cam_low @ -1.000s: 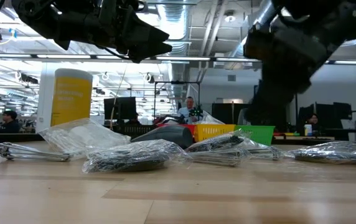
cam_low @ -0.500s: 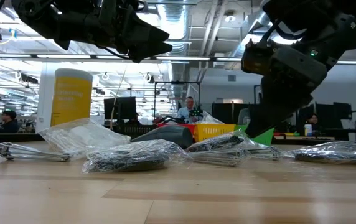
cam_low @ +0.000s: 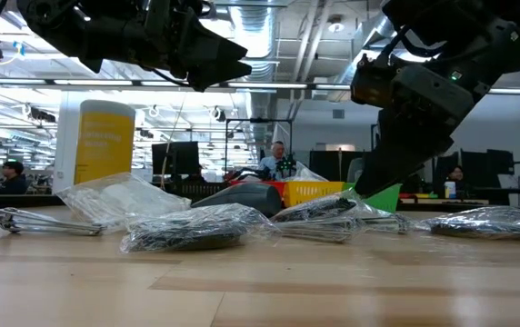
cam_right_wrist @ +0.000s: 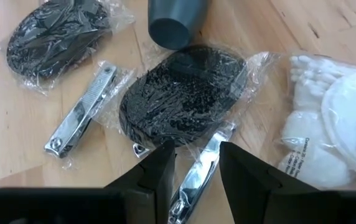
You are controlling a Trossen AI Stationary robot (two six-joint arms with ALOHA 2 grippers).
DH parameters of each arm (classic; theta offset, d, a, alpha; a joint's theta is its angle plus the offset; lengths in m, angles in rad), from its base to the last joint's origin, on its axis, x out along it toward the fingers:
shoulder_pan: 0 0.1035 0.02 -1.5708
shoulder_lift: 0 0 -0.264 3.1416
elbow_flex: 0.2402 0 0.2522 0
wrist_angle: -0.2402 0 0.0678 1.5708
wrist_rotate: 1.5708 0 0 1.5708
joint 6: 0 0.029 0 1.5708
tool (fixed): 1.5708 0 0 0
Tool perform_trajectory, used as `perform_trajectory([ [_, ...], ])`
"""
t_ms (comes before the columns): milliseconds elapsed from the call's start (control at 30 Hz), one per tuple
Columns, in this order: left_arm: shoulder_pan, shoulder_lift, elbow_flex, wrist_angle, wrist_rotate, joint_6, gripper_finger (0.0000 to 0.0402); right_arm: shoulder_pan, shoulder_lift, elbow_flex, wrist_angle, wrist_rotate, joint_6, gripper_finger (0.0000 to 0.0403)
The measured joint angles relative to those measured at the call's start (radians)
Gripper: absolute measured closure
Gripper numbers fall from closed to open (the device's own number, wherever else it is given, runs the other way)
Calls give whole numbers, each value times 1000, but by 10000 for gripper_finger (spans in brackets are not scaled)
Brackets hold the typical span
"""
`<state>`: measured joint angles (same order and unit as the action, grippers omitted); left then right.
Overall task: Pick & Place Travel size toiletries
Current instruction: Put the hairbrush into the red bin
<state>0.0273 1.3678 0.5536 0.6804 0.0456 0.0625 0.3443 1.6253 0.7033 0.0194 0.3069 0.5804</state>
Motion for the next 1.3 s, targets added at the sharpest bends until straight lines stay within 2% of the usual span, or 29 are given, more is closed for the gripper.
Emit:
perform_trajectory([
  [367,0,0,0,0,0,0,165,0,0,0,12,1,-4,286],
  [833,0,0,0,0,0,0,165,-23,109,11,108,-20,-15,290],
  [1033,0,0,0,1,0,1,165,-38,109,10,116,-21,-15,326],
  [1200,0,0,0,0,0,1,165,-51,109,10,123,-21,-15,391],
  [1300,0,0,0,0,0,1,165,-55,108,10,143,-35,-15,396],
])
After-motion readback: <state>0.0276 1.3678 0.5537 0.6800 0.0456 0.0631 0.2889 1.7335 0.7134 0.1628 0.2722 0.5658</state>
